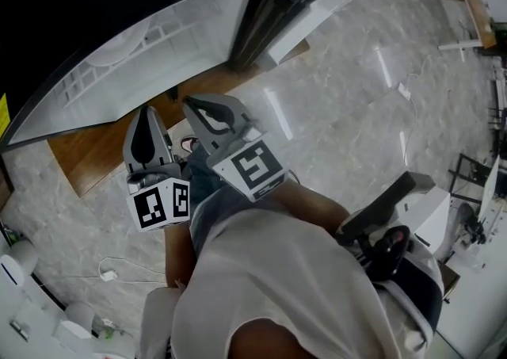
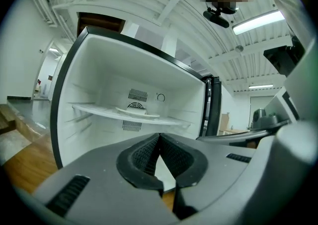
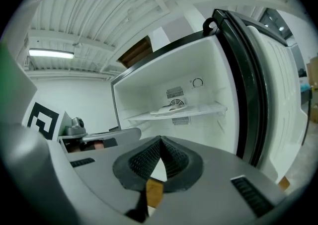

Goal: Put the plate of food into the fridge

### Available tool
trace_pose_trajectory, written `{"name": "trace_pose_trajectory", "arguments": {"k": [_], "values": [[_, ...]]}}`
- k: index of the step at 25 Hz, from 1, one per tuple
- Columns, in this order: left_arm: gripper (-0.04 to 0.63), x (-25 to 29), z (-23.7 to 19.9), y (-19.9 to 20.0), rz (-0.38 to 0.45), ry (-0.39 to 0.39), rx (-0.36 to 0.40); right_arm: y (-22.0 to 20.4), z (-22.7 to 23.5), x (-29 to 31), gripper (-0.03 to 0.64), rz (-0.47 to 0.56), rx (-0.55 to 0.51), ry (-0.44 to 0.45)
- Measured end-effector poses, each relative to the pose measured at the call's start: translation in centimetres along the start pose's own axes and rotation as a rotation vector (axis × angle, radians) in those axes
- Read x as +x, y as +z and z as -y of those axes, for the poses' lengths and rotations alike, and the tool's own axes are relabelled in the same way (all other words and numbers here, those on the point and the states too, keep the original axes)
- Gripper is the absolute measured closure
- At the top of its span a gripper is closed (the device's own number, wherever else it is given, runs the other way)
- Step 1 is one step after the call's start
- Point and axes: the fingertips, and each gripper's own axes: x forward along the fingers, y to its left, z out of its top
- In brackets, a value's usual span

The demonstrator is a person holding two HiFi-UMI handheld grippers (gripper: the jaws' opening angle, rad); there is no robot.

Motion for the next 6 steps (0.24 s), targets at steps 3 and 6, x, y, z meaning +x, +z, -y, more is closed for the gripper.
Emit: {"name": "trace_pose_trajectory", "arguments": {"k": [3, 6], "values": [[0.584, -0.1, -0.3, -0.4, -0.008, -0.001, -0.02, 0.0, -0.1, 0.4, 0.6, -0.009, -0.004, -0.004], [0.584, 0.0, -0.3, -1.2, -0.031, -0.005, -0.04, -0.4, -0.1, 0.3, 0.6, -0.024, 0.022, -0.014]]}}
